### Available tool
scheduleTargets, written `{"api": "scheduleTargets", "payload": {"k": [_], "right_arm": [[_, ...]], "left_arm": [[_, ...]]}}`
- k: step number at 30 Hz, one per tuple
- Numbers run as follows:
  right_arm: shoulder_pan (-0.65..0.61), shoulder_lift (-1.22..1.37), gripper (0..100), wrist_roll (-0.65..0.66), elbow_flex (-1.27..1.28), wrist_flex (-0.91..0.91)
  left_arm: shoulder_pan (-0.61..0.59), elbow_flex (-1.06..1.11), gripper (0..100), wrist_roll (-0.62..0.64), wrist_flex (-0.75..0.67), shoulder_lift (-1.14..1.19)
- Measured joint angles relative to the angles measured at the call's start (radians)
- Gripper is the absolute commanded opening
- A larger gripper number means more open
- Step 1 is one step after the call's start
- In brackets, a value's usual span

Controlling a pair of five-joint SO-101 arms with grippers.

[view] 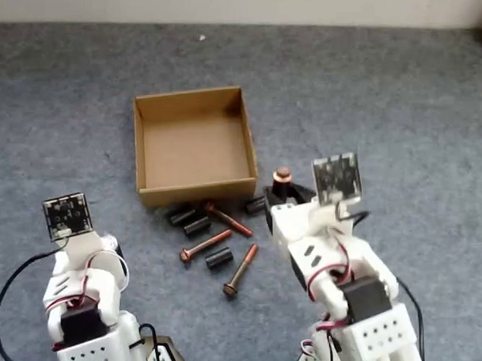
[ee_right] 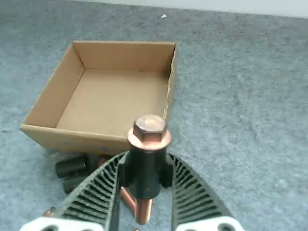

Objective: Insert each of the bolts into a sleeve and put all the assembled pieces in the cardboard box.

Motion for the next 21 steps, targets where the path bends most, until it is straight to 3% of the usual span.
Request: {"api": "scheduleTargets", "payload": {"k": [8,21], "right_arm": [[0.0,0.445,0.7,0.0,-0.311,-0.012],[-0.044,1.022,0.9,0.035,-0.582,-0.344]], "left_arm": [[-0.021,0.097,1,-0.098,-0.049,0.0],[-0.021,0.1,1,-0.109,-0.055,0.0]]}}
